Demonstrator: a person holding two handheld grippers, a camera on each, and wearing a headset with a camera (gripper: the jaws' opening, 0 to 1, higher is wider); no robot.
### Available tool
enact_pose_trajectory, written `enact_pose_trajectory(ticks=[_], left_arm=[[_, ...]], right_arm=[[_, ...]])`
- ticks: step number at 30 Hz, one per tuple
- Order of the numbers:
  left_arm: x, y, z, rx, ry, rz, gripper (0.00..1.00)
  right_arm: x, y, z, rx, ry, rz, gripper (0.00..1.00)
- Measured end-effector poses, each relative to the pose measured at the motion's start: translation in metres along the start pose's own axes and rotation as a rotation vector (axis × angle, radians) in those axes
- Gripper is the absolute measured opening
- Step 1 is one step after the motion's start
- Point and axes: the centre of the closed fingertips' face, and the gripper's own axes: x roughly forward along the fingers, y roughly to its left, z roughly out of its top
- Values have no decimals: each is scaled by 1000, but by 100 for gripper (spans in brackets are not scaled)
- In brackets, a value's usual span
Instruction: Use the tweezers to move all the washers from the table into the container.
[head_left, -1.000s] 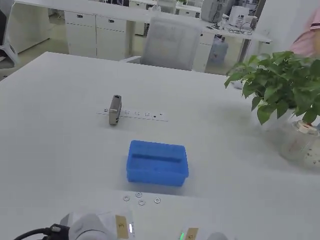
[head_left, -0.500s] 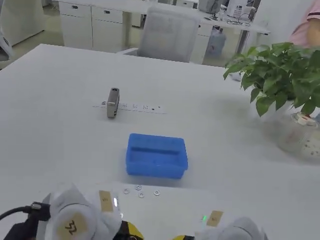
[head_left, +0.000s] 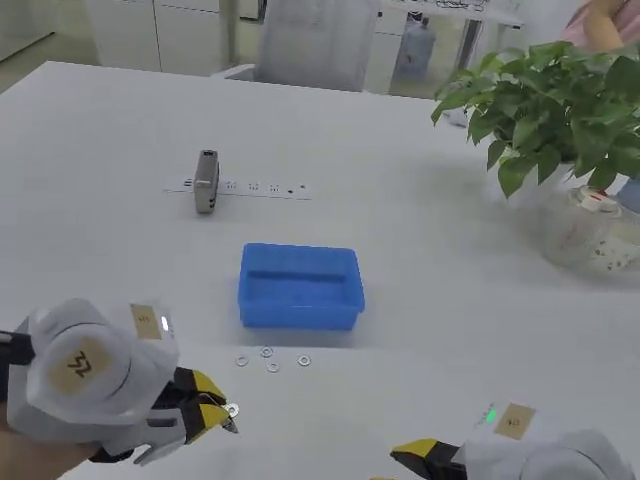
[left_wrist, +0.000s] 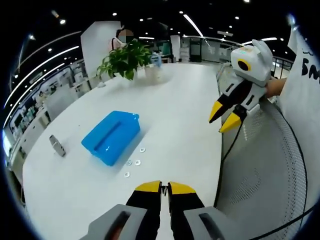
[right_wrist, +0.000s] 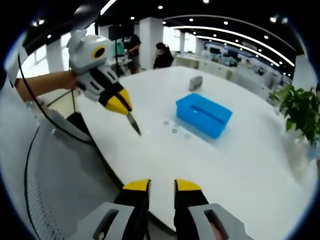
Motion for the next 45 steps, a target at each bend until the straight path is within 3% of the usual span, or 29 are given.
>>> enact_pose_trajectory(ticks=[7,19,25,38,45], left_arm=[[7,11,-2,24,27,7,1],[19,22,-8,17,53,-12,1],[18,23,-9,20,68,-23,1],[26,25,-2,94,129,-49,1],[29,26,3,106,126,-48,2]], right_arm=[[4,1,-5,11,30,13,15],[2,5,-5,7,45,21,14],[1,4,-4,18,42,19,14],[2,2,-5,16,46,14,13],[2,1,-5,13,46,7,13]])
